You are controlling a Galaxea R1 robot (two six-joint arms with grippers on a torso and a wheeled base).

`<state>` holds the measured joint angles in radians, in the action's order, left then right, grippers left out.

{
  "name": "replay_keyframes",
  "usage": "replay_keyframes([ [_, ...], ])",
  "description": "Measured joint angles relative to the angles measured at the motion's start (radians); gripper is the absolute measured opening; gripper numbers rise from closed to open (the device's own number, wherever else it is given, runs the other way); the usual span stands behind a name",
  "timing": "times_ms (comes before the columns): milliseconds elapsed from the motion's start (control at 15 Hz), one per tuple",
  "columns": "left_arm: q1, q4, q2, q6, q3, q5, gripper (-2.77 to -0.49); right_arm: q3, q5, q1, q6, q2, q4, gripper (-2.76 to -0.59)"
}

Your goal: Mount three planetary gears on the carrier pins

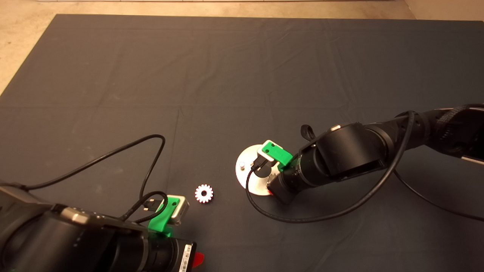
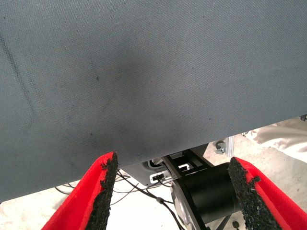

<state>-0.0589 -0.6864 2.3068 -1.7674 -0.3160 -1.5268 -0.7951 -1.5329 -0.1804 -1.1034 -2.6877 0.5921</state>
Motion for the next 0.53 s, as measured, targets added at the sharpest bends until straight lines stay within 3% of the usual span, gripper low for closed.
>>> replay_keyframes([
  [533, 0.0, 0.0, -0.006, 0.001, 0.0, 0.0, -1.64, -0.001, 0.0, 0.0, 0.006, 0.0, 0.0, -2.41],
])
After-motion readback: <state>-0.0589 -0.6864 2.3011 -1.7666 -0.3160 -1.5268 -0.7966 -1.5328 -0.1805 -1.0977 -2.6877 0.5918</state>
